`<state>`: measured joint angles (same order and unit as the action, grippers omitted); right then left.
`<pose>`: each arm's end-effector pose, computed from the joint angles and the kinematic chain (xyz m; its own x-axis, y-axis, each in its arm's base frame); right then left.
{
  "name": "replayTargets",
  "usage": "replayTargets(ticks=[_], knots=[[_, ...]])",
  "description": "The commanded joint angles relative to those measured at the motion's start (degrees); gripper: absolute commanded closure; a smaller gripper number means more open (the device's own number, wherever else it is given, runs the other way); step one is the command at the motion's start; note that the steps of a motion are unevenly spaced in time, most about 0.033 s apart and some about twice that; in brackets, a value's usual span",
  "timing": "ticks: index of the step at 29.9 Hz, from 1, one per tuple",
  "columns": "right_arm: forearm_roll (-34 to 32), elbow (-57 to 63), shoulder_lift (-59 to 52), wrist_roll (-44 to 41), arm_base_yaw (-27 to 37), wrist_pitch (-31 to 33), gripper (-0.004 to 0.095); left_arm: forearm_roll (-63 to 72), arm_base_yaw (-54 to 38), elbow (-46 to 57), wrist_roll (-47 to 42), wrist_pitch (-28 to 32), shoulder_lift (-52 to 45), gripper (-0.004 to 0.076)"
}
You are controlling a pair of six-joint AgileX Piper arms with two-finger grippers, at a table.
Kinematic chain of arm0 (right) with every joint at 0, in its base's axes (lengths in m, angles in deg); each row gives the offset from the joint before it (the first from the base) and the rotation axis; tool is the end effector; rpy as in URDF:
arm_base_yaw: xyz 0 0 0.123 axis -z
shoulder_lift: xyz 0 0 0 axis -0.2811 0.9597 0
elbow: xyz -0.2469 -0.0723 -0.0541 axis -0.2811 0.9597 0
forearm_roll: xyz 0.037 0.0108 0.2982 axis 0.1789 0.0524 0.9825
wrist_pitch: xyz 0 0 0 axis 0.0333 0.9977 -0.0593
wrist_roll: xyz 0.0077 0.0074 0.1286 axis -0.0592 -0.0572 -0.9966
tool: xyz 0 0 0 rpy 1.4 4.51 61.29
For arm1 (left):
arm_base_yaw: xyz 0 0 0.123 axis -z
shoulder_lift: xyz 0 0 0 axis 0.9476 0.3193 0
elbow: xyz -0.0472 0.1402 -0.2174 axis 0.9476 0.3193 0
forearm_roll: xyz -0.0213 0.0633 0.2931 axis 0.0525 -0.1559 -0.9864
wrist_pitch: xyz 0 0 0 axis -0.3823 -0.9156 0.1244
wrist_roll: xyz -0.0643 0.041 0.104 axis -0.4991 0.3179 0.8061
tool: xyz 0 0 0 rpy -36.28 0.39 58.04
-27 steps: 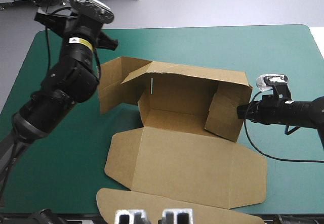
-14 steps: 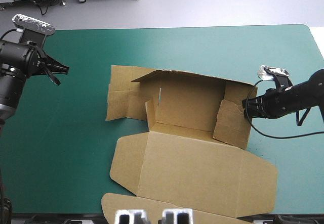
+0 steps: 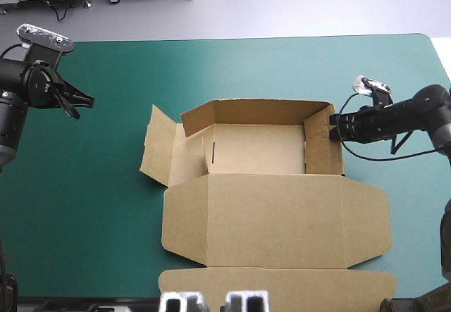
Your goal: Fold the box
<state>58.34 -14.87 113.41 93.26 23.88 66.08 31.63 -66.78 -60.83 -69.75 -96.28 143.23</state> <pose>0.3821 0.0209 0.1960 -0.9253 0.0216 -0.3786 -0.1759 0.8600 0.4790 0.3534 0.0074 0.3974 -0.7498 0.3234 -0.5773 0.1042 0.9193 0.3796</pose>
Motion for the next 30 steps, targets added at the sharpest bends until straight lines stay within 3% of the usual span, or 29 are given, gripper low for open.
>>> replayTargets(ticks=[1, 5, 11, 15, 22, 30], knots=[[-0.65, -1.64, 0.28, 2.01, -1.08, -2.08, 0.0784, -0.44, -0.10, -1.95, -0.17, 2.54, -1.96, 0.0727], [-0.79, -1.64, 1.11, 5.94, -3.78, -5.69, 0.0628, -0.36, -0.10, -1.95, -0.17, 2.81, -1.85, 0.0727], [-0.95, -2.31, 0.99, 8.00, -5.77, -8.86, 0.0553, -0.36, -0.10, -1.95, -0.17, 2.81, -1.85, 0.0727], [-5.28, -6.78, 0.99, 6.54, -5.64, -4.04, 0.0554, -0.11, -0.37, -1.95, -0.17, 2.81, -1.72, 0.0727], [-17.96, -18.98, 0.14, -4.11, -5.64, 3.72, 0.0557, 3.47, -0.37, -1.95, -0.09, 2.71, 0.08, 0.0727], [-20.55, -27.87, -3.13, -9.03, -5.64, 12.40, 0.0559, 12.32, -2.63, -1.95, -0.22, 2.38, 4.46, 0.0727]])
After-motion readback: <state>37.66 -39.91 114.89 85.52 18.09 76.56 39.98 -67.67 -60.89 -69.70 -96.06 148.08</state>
